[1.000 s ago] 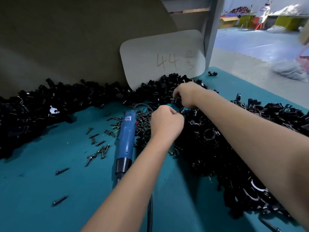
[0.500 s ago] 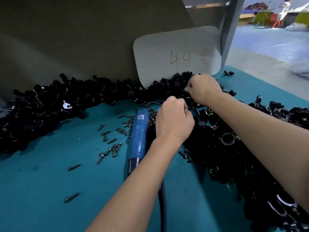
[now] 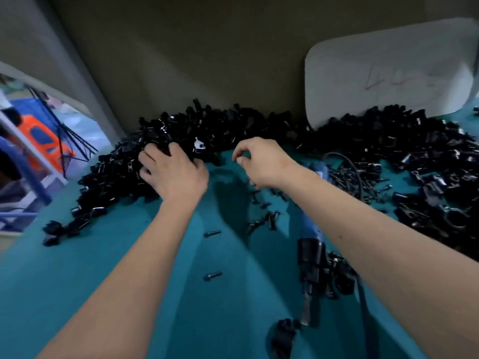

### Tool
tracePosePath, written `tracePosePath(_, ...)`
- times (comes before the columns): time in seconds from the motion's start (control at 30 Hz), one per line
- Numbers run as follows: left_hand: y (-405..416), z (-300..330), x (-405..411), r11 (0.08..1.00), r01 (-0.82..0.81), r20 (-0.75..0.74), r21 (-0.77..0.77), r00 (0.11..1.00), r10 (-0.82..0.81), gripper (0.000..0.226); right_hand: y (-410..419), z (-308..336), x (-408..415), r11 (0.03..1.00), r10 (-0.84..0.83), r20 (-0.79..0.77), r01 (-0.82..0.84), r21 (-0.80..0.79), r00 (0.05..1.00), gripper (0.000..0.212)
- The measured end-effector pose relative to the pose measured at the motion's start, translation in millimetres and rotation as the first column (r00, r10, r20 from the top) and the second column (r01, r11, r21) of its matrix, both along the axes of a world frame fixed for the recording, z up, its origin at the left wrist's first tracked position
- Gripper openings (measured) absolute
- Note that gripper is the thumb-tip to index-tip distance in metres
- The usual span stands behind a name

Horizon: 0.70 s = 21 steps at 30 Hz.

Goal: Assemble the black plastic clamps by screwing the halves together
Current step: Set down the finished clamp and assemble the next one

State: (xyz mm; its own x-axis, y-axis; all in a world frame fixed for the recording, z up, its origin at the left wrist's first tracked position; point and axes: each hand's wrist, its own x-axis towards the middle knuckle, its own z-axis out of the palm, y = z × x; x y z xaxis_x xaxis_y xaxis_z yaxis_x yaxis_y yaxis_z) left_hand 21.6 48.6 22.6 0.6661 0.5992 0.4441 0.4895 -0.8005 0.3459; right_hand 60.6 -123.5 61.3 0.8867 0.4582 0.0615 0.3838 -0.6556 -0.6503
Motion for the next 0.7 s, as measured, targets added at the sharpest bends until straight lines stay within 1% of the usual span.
tracePosePath(0.07, 34.4, -5.2, 7.2, 0.998, -0.061, -0.078, -0.019, 0.995, 0.060, 0.053, 24.7, -5.8, 8.2, 1.000, 0.021, 0.010, -0.021, -0.009, 1.000, 0.017)
tracePosePath(0.1, 44.2, -8.5, 11.3, 0.996, -0.075, -0.128, -0.046, 0.989, 0.068, 0.058, 35.5, -9.2, 11.6, 0.999, 0.017, 0.022, -0.016, -0.032, 1.000, 0.021)
tracePosePath(0.17, 52.1, -15.2, 20.9, 0.992, -0.092, -0.193, -0.082, 0.978, 0.074, 0.061, 58.8, -16.2, 18.2, 0.993, 0.024, 0.038, -0.020, -0.116, 0.999, 0.046)
tracePosePath(0.23, 44.3, -20.2, 30.6, 0.995, -0.076, -0.183, -0.072, 0.981, 0.062, 0.056, 75.8, -22.0, 25.2, 0.975, 0.054, 0.039, -0.045, -0.220, 0.998, 0.069)
tracePosePath(0.27, 36.5, -22.2, 33.9, 0.996, -0.066, -0.170, -0.053, 0.984, 0.056, 0.053, 80.7, -24.1, 28.9, 0.965, 0.059, 0.028, -0.050, -0.258, 0.998, 0.074)
tracePosePath(0.33, 22.1, -24.6, 39.2, 0.999, -0.050, -0.149, -0.016, 0.988, 0.047, 0.050, 86.2, -26.1, 37.6, 0.952, 0.050, -0.004, -0.049, -0.303, 0.999, 0.069)
tracePosePath(0.43, 12.2, -23.0, 41.3, 0.999, -0.044, -0.144, -0.013, 0.989, 0.042, 0.043, 86.0, -22.8, 42.4, 0.932, 0.065, -0.055, -0.080, -0.354, 0.996, 0.056)
tracePosePath(0.53, 7.7, -20.9, 33.2, 1.000, -0.010, -0.137, -0.002, 0.991, 0.010, 0.035, 77.3, -12.2, 42.0, 0.890, 0.096, -0.057, -0.111, -0.442, 0.994, 0.058)
tracePosePath(0.6, 4.7, -21.3, 28.4, 0.998, 0.051, -0.120, -0.020, 0.991, -0.053, 0.031, 66.6, -4.5, 40.0, 0.857, 0.109, -0.082, -0.135, -0.497, 0.991, 0.058)
tracePosePath(0.63, 1.7, -20.9, 26.6, 0.995, 0.096, -0.120, -0.038, 0.988, -0.100, 0.031, 59.2, -1.7, 38.2, 0.842, 0.106, -0.087, -0.136, -0.522, 0.991, 0.053)
tracePosePath(0.7, -3.5, -16.8, 25.6, 0.978, 0.187, -0.133, -0.095, 0.971, -0.199, 0.030, 42.9, 2.9, 34.0, 0.834, 0.075, -0.046, -0.088, -0.544, 0.996, 0.037)
